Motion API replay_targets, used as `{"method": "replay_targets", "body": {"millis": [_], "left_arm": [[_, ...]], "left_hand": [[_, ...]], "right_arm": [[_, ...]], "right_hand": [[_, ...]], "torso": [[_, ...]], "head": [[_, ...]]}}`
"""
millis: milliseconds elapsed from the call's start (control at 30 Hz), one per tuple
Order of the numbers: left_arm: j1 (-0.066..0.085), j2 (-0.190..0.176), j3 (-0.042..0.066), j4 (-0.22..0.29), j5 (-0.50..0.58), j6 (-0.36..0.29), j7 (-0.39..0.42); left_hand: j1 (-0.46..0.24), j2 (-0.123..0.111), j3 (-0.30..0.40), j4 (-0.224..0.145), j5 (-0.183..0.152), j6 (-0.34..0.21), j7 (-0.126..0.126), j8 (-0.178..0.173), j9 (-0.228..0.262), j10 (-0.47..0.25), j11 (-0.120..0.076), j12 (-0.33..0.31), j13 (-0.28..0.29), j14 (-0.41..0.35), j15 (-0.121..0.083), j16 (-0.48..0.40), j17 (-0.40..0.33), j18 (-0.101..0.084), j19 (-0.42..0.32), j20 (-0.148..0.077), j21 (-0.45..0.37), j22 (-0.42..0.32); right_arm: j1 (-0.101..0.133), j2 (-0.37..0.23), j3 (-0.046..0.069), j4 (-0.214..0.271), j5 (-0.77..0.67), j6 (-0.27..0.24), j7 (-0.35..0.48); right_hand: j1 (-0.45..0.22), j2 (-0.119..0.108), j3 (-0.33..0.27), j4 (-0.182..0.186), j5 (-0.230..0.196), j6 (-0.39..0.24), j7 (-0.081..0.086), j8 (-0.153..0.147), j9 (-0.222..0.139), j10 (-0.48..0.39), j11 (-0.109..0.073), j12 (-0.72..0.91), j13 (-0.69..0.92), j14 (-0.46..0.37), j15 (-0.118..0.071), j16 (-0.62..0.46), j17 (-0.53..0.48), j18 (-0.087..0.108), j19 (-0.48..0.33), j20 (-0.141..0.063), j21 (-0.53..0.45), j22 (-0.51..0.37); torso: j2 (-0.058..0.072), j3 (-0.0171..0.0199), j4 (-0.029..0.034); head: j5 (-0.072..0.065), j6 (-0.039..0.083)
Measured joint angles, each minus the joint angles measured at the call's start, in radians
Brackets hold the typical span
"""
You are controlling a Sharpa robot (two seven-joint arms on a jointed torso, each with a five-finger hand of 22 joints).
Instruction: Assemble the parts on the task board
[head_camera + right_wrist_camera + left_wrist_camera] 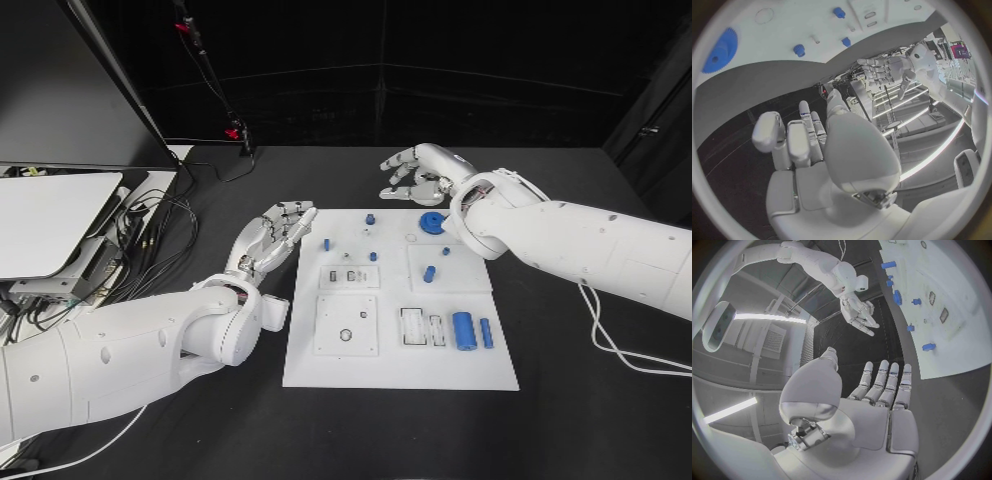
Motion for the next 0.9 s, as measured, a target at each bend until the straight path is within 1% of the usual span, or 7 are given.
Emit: {"method": "replay_targets", "body": {"millis": [200,267,367,433,533,733,900], "left_arm": [[0.000,0.001,0.000,-0.006,0.000,0.000,0.000],[0.000,0.001,0.000,-0.008,0.000,0.000,0.000],[-0.001,0.004,0.000,-0.009,0.000,0.000,0.000],[-0.003,0.005,0.000,-0.011,0.000,0.001,0.000],[-0.005,0.005,0.000,-0.013,0.000,0.001,0.000],[-0.010,0.008,0.000,-0.015,0.000,0.003,0.000],[-0.013,0.006,0.000,-0.015,0.000,0.005,0.000]], "left_hand": [[0.000,0.000,0.000,0.000,0.000,0.000,0.000,0.000,0.000,0.000,0.000,0.000,0.000,0.000,0.000,0.000,0.000,0.000,0.000,0.000,0.000,0.000],[0.000,0.000,0.000,0.000,0.000,0.000,0.000,0.000,0.000,0.000,0.000,0.000,0.000,0.000,0.000,0.000,0.000,0.000,0.000,0.000,0.000,0.000],[0.000,0.000,0.000,0.000,0.000,0.000,0.000,0.000,0.000,0.000,0.000,0.000,0.000,0.000,0.000,0.000,0.000,0.000,0.000,0.000,0.000,0.000],[0.000,0.000,0.000,0.000,0.000,0.000,0.000,0.000,0.000,0.000,0.000,0.000,0.000,0.000,0.000,0.000,0.000,0.000,0.000,0.000,0.000,0.000],[0.000,0.000,0.000,0.000,0.000,0.000,0.000,0.000,0.000,0.000,0.000,0.000,0.000,0.000,0.000,0.000,0.000,0.000,0.000,0.000,0.000,0.000],[0.000,0.000,0.000,0.000,0.000,0.000,0.000,0.000,0.000,0.000,0.000,0.000,0.000,0.000,0.000,0.000,0.000,0.000,0.000,0.000,0.000,0.000],[0.000,0.000,0.000,0.000,0.000,0.000,0.000,0.000,0.000,0.000,0.000,0.000,0.000,0.000,0.000,0.000,0.000,0.000,0.000,0.000,0.000,0.000]], "right_arm": [[0.009,-0.119,0.000,0.101,0.090,-0.007,0.044],[0.010,-0.140,-0.001,0.110,0.108,-0.007,0.055],[0.011,-0.169,-0.001,0.115,0.141,-0.007,0.073],[0.011,-0.181,-0.001,0.112,0.163,-0.007,0.084],[0.011,-0.186,-0.002,0.098,0.189,-0.007,0.094],[0.008,-0.171,-0.002,0.046,0.223,0.007,0.087],[-0.009,-0.144,-0.003,0.001,0.207,0.037,0.053]], "right_hand": [[-0.032,-0.010,-0.016,-0.009,0.000,-0.003,-0.039,-0.002,-0.001,0.080,-0.058,0.252,0.177,-0.156,-0.045,-0.179,-0.291,0.046,-0.233,-0.043,-0.234,-0.267],[-0.046,-0.009,-0.022,-0.015,0.000,-0.011,-0.049,-0.008,-0.002,0.029,-0.066,0.429,0.324,-0.158,-0.047,-0.170,-0.258,0.046,-0.252,-0.053,-0.270,-0.295],[-0.069,0.029,-0.023,-0.011,0.011,-0.020,-0.058,-0.009,-0.002,0.028,-0.078,0.951,0.866,-0.139,-0.048,-0.074,-0.058,0.046,-0.292,-0.046,-0.326,-0.333],[-0.119,0.051,-0.044,0.002,0.047,-0.025,-0.063,-0.009,-0.002,0.174,-0.076,1.218,1.140,-0.064,-0.041,0.053,0.198,0.046,-0.281,-0.047,-0.300,-0.281],[-0.153,0.064,-0.070,0.003,0.114,-0.025,-0.063,-0.009,0.000,0.357,-0.069,1.370,1.205,0.064,-0.034,0.183,0.425,0.045,-0.221,-0.045,-0.204,-0.153],[-0.188,0.081,-0.090,0.006,0.179,-0.088,-0.063,0.022,0.004,0.373,-0.066,1.396,1.210,0.083,-0.029,0.224,0.448,-0.002,-0.037,-0.040,0.013,0.118],[-0.161,0.082,-0.081,-0.021,0.145,-0.134,-0.058,0.098,0.020,0.376,-0.077,1.396,1.210,0.087,-0.046,0.224,0.448,-0.066,0.191,-0.049,0.183,0.221]], "torso": [[0.000,-0.0001,-0.0016],[0.000,-0.0001,-0.0031],[-0.001,0.0000,-0.0049],[0.000,0.0005,-0.0057],[-0.001,0.0009,-0.0072],[0.000,0.0017,-0.0062],[0.001,0.0019,-0.0031]], "head": [[-0.016,0.009],[-0.022,0.011],[-0.036,0.015],[-0.045,0.016],[-0.057,0.017],[-0.075,0.021],[-0.081,0.021]]}}
